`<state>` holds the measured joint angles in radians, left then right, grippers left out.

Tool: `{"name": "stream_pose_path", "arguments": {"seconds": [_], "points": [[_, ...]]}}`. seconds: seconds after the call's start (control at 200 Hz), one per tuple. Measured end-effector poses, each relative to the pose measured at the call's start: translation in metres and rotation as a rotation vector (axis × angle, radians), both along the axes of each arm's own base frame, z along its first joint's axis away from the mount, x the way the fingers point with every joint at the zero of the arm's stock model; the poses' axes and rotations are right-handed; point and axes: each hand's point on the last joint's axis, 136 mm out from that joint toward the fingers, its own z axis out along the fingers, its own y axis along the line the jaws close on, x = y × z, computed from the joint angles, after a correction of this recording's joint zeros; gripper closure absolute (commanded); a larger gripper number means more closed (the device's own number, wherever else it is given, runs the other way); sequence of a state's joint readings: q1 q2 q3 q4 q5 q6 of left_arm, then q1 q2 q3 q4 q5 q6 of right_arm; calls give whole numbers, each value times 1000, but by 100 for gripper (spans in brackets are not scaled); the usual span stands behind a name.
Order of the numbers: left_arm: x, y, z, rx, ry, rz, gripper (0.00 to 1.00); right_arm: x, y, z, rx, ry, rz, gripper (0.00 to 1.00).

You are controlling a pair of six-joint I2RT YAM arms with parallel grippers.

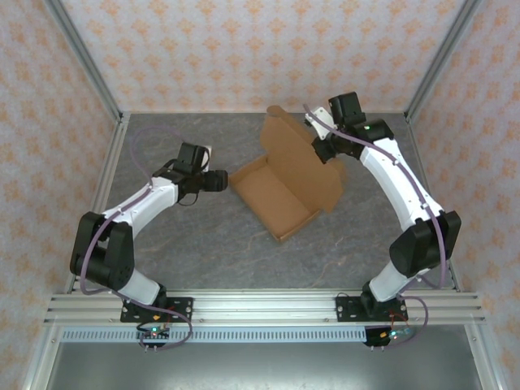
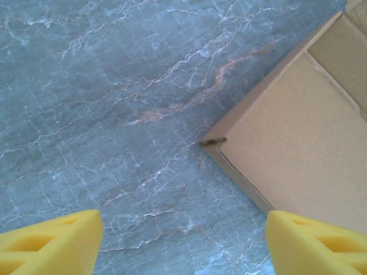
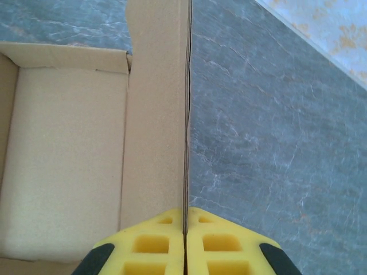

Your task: Fold the paper box

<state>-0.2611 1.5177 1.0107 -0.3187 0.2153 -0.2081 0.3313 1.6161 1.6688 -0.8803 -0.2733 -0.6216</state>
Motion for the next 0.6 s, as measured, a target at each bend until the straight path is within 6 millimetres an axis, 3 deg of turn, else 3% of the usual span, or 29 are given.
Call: {"name": "stream_pose_path", "arguments": {"seconds": [0.31,0.6], "points": [[-19,21,19,51,-71,58,26,2,30,1,-90,-71,276,93],[-22,49,36,106,-129,149,26,-2,51,-2,-113,-108,478,93]]}}
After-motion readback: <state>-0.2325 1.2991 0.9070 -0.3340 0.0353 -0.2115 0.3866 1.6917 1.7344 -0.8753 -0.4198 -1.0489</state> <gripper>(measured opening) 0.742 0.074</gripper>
